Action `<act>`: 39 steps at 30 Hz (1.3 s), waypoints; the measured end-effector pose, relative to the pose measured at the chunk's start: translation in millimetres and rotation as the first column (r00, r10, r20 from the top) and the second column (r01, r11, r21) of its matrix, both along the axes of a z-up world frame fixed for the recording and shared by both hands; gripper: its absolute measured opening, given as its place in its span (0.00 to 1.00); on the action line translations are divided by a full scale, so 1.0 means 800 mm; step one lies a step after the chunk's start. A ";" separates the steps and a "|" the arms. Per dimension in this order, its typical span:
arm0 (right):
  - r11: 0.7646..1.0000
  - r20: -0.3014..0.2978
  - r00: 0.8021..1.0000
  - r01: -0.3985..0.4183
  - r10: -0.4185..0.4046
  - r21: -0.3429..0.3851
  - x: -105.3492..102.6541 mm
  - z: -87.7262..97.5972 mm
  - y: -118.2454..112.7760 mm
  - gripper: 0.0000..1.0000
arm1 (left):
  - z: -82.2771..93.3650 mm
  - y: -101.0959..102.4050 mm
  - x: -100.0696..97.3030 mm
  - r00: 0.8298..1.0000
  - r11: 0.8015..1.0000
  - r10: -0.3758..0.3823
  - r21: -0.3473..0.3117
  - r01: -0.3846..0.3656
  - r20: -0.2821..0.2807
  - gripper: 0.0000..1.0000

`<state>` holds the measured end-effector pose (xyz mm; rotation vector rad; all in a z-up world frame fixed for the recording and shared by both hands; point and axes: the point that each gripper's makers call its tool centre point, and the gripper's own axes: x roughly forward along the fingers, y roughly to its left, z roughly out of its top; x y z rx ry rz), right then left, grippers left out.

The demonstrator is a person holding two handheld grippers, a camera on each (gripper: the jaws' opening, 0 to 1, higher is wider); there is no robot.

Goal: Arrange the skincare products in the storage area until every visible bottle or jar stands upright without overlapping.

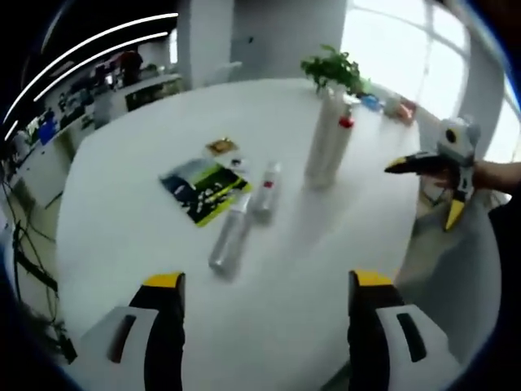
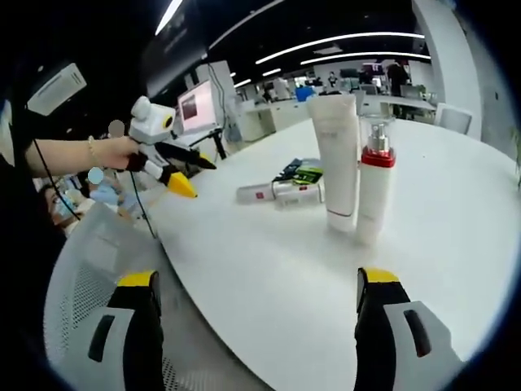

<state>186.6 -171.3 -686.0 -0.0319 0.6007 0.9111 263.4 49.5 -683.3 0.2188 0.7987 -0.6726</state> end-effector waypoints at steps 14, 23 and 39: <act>1.000 -0.018 1.000 -0.003 0.003 -0.005 -0.005 -0.001 0.002 0.97 | -0.025 -0.008 0.016 0.992 0.983 -0.092 0.153 0.104 -0.082 0.73; 1.000 -0.039 0.999 -0.013 0.013 -0.014 -0.009 -0.004 0.003 0.97 | -0.042 -0.018 0.039 0.976 0.954 -0.153 0.233 0.187 -0.156 0.75; 1.000 -0.069 0.998 -0.002 0.000 -0.025 -0.008 -0.013 -0.003 0.97 | -0.070 -0.019 0.056 0.955 0.911 -0.201 0.317 0.264 -0.220 0.74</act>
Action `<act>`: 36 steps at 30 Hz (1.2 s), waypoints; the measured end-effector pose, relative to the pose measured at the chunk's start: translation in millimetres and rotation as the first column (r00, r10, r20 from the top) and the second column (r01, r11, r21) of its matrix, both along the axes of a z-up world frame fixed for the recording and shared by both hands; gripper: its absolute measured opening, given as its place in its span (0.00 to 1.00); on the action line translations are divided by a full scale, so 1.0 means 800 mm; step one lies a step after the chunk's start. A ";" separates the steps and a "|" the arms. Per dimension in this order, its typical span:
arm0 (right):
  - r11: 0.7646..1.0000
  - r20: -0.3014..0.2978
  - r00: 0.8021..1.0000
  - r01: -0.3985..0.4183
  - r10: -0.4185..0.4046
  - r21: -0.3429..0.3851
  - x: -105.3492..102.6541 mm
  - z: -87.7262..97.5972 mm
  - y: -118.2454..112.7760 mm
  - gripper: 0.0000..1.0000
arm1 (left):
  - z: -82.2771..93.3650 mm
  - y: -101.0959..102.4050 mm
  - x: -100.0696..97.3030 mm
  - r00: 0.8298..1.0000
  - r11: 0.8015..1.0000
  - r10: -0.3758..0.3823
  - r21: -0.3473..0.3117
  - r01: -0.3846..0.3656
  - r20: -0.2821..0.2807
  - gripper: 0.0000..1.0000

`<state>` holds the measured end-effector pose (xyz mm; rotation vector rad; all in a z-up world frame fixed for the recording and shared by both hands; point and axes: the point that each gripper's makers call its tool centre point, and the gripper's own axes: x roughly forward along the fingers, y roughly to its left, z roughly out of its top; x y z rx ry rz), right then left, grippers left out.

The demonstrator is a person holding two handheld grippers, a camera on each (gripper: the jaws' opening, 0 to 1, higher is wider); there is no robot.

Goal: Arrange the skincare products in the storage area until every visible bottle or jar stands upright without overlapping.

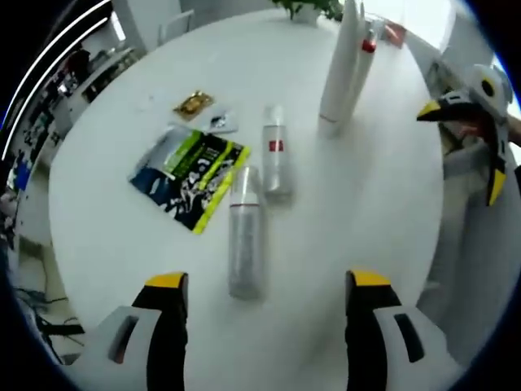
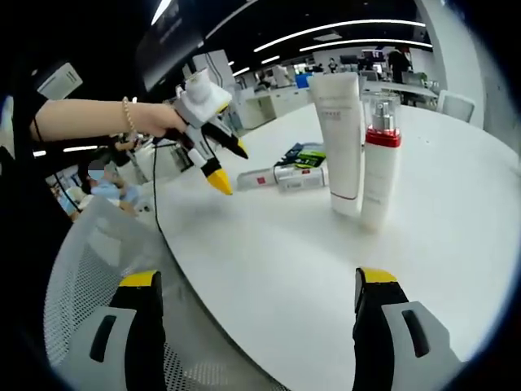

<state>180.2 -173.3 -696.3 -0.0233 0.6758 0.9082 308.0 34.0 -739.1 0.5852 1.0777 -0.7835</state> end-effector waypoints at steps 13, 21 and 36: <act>1.000 -0.019 0.999 0.028 -0.028 -0.006 0.002 -0.004 -0.005 0.97 | -0.021 -0.005 0.011 0.998 0.998 -0.052 0.027 0.053 -0.039 0.70; 0.999 -0.020 0.998 0.053 -0.053 -0.002 0.007 -0.006 -0.012 0.97 | -0.034 -0.002 0.016 0.995 0.996 -0.069 0.047 0.072 -0.065 0.67; 0.997 0.004 0.997 0.074 -0.074 -0.022 0.012 -0.004 -0.016 0.96 | -0.040 -0.004 0.023 0.993 0.993 -0.076 0.079 0.084 -0.094 0.61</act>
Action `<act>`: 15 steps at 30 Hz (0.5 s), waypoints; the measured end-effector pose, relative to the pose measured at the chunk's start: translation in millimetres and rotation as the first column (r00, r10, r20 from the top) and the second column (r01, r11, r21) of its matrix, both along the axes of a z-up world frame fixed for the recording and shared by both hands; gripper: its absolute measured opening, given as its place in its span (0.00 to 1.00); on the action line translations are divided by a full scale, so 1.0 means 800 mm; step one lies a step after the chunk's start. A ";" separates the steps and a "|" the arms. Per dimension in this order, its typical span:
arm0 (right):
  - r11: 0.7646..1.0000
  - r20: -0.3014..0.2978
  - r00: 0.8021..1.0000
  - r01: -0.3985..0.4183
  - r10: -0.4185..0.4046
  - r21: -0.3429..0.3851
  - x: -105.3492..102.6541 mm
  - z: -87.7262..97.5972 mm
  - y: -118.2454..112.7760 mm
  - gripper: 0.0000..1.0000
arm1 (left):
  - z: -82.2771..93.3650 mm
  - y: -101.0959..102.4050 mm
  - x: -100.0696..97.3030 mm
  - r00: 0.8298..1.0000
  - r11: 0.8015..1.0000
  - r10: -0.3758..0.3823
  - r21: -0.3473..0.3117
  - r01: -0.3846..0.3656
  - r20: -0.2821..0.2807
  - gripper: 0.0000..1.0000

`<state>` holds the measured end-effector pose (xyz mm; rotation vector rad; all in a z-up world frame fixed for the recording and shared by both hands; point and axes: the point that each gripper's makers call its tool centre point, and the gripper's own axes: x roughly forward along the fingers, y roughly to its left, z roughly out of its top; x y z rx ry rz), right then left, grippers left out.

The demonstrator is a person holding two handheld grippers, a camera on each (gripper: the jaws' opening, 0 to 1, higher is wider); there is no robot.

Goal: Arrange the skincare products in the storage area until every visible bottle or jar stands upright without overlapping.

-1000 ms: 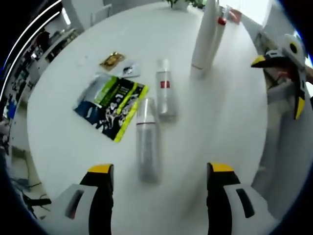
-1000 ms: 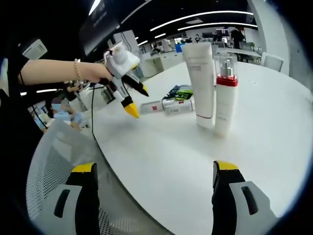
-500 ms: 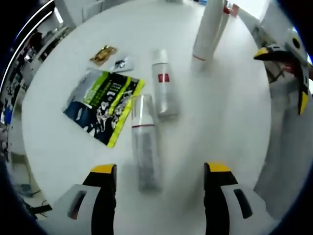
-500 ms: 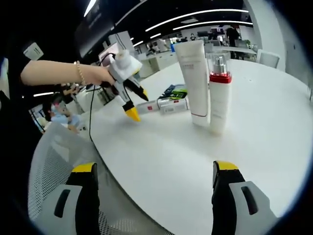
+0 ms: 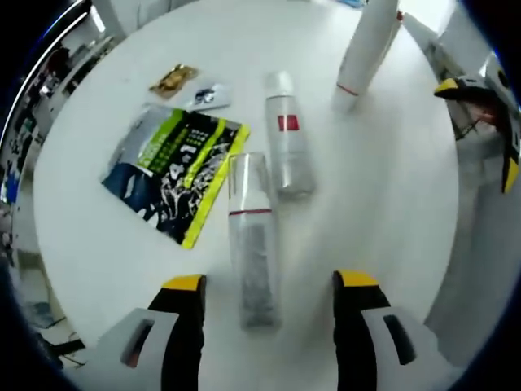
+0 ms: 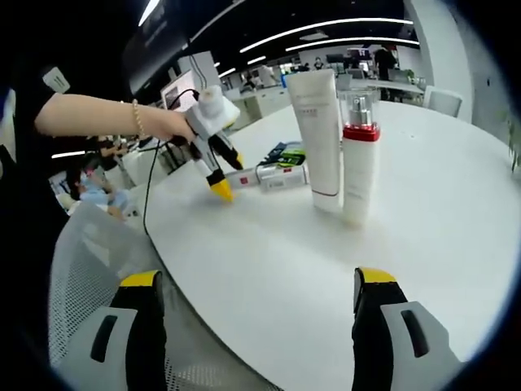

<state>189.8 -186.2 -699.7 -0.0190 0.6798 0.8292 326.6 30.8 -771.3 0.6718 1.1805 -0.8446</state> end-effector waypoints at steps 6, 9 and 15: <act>1.000 0.015 1.000 0.011 -0.011 -0.008 0.001 0.004 -0.002 0.96 | 0.003 0.005 0.002 1.000 1.000 0.022 0.002 -0.022 0.004 0.60; 1.000 0.021 1.000 0.018 -0.018 -0.010 0.003 0.004 -0.004 0.95 | 0.002 0.011 0.005 1.000 1.000 0.028 0.009 -0.028 0.004 0.58; 0.999 0.025 0.999 0.030 -0.030 -0.010 0.008 0.003 -0.007 0.95 | 0.000 0.011 0.010 1.000 1.000 0.020 0.018 -0.020 0.005 0.55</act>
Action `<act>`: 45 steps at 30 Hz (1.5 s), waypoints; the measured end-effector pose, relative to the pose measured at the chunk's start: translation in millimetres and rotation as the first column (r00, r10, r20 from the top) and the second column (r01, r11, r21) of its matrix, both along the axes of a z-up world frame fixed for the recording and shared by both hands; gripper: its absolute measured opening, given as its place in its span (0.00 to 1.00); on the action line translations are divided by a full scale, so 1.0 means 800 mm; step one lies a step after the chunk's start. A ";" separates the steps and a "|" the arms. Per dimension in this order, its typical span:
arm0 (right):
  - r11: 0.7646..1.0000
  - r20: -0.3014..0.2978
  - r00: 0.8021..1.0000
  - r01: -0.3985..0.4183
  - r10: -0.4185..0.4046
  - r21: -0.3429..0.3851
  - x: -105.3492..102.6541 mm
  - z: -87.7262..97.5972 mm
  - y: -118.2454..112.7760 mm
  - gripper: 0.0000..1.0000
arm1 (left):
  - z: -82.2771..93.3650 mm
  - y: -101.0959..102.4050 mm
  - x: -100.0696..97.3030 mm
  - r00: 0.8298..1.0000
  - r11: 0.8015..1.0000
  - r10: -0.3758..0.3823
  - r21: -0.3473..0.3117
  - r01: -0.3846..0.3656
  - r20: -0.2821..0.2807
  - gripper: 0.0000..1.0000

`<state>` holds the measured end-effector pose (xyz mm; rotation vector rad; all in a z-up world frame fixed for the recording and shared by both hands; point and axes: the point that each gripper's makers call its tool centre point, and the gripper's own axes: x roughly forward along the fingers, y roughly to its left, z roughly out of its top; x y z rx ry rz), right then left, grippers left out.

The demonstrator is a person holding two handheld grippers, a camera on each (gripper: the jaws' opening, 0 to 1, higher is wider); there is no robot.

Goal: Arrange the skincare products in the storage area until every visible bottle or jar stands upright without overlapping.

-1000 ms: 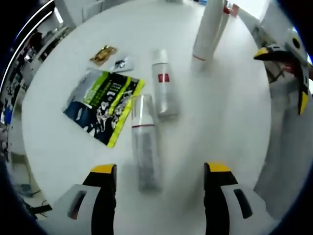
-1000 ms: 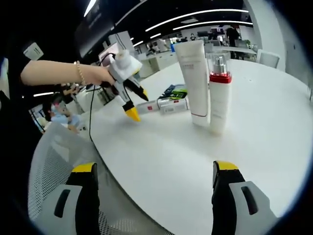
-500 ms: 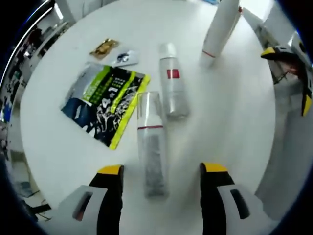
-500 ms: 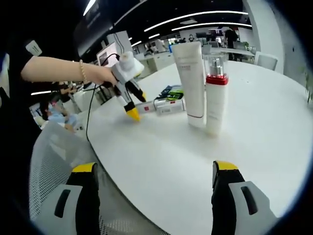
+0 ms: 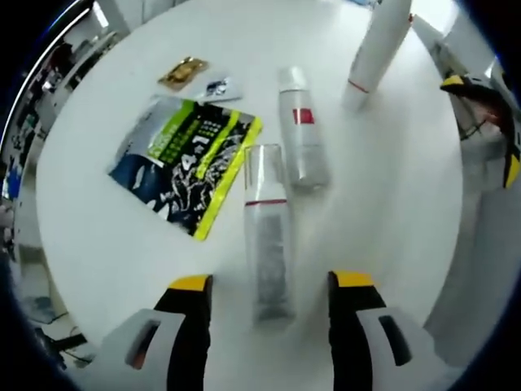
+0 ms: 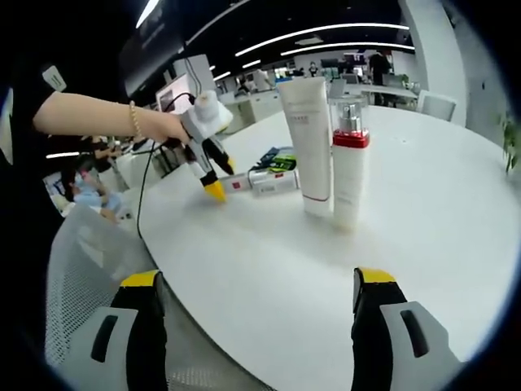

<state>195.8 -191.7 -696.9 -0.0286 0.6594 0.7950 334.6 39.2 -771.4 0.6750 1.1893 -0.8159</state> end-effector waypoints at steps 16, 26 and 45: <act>0.999 -0.001 0.999 0.033 -0.033 -0.010 0.004 -0.002 -0.008 0.95 | -0.002 -0.015 0.017 0.999 0.999 -0.043 0.010 0.043 -0.031 0.31; 0.999 0.002 0.999 0.049 -0.049 -0.014 0.005 -0.002 -0.011 0.95 | -0.004 -0.017 0.017 0.998 0.999 -0.043 0.002 0.043 -0.050 0.25; 1.000 0.001 1.000 0.023 -0.023 -0.002 0.002 0.001 -0.005 0.94 | 0.024 -0.024 0.012 0.999 0.995 0.026 -0.096 -0.029 -0.030 0.25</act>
